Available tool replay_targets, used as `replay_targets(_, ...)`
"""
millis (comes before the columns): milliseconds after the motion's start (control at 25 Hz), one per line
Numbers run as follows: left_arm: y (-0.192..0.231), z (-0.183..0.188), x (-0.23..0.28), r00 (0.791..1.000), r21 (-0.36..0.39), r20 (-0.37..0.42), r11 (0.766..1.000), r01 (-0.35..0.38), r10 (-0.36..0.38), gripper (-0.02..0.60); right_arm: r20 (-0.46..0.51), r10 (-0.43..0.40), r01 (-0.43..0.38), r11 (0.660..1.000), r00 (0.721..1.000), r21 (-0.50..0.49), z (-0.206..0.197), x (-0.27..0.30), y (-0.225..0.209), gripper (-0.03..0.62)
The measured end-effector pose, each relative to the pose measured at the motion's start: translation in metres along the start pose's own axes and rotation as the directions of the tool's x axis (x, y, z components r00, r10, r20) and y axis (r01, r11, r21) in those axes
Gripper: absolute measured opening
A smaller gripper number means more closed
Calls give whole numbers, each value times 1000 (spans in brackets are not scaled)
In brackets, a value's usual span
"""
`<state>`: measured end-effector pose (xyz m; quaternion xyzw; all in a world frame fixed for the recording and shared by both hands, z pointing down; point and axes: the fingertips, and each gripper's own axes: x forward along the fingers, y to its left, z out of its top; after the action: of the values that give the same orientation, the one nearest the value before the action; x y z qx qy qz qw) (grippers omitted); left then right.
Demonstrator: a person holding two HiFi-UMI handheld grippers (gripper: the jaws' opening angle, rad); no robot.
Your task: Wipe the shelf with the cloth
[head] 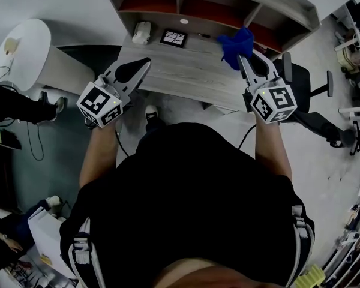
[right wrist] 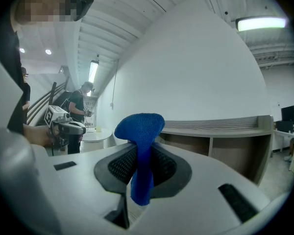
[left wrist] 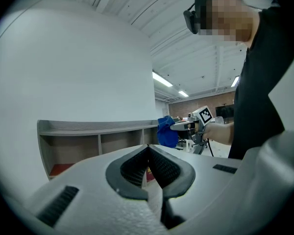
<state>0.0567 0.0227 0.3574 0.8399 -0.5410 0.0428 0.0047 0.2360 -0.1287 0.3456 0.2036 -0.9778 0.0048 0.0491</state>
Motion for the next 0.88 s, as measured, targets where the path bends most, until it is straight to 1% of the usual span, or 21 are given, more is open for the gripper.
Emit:
replay_targets(320,23,-8,3,1000,-10,-2,1000,8,-8,17,-9,-15,15,1000,1000,-1,1,14,3,55)
replay_targets(520,36,-9,0,1000,-14,10,1000,14,-13,17,-9,-21,22,1000,1000,12,2,25,7,55)
replay_targets(880,62,-10,0,999,-24,42,999,23,-22,17,-40,-43,43,999,998,-1,-2,49,7,55)
